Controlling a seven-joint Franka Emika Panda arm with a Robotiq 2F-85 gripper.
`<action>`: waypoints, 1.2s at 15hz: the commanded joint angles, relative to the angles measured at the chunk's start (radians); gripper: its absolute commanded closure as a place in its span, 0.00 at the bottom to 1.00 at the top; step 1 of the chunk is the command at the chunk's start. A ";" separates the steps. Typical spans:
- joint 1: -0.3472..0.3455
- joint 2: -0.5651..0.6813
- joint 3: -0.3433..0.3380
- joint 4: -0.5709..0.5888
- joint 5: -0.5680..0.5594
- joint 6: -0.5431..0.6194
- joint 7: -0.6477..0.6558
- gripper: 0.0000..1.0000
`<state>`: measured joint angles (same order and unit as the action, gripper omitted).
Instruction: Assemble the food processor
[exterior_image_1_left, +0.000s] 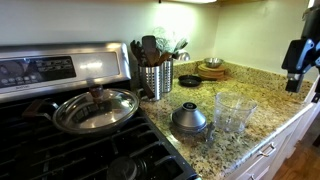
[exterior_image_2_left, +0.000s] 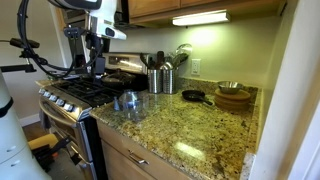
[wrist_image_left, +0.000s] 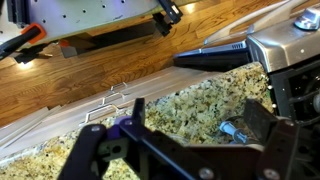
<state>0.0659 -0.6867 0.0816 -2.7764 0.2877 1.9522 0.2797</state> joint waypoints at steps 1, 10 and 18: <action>-0.009 0.000 0.008 0.002 0.005 -0.003 -0.005 0.00; -0.009 0.000 0.008 0.002 0.005 -0.003 -0.005 0.00; -0.002 0.171 0.040 0.084 -0.020 0.212 -0.028 0.00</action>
<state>0.0650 -0.6196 0.1046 -2.7485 0.2819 2.0820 0.2682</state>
